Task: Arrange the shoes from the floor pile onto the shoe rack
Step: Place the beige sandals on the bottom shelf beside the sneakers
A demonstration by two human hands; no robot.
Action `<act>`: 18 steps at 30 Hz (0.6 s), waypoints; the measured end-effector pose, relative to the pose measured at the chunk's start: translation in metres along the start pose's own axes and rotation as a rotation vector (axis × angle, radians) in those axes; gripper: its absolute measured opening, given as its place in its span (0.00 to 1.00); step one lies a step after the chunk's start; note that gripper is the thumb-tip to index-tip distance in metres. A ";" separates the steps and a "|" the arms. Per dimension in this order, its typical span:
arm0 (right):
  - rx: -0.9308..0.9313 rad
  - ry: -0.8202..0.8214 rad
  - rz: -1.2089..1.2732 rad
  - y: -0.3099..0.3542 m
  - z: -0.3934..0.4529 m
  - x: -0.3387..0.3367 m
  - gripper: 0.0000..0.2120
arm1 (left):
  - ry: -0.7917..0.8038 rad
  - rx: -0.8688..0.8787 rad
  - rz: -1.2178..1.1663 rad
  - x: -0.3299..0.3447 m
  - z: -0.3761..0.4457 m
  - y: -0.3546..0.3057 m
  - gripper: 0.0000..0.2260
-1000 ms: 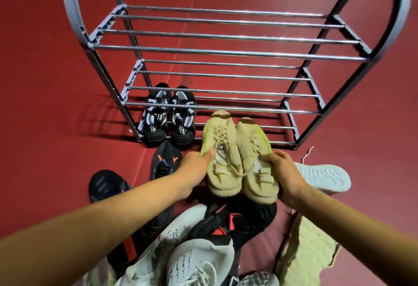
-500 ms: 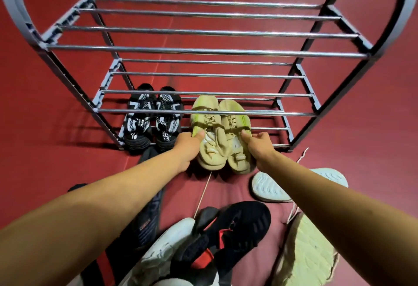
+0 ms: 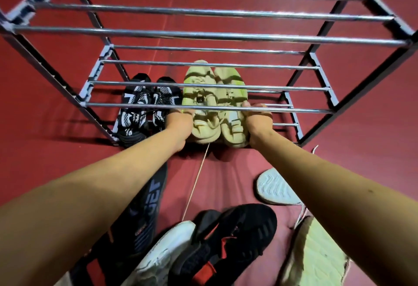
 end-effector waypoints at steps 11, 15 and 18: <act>0.034 -0.205 0.338 0.011 0.021 0.000 0.10 | -0.025 0.086 0.043 0.007 0.002 -0.012 0.07; 0.058 0.012 -0.023 0.002 0.026 0.006 0.13 | 0.014 0.039 0.447 0.008 -0.001 -0.010 0.17; -0.057 0.026 -0.361 -0.009 0.020 0.002 0.13 | -0.119 0.171 0.602 0.006 -0.005 -0.009 0.20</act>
Point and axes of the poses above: each hand's wrist, its own z-axis towards the middle knuckle, its own x-axis out of the palm, y = z × x, the point moved 3 cm from there along z, towards the middle knuckle, and after that the axes turned 5 degrees about -x, right-handed, at the moved point
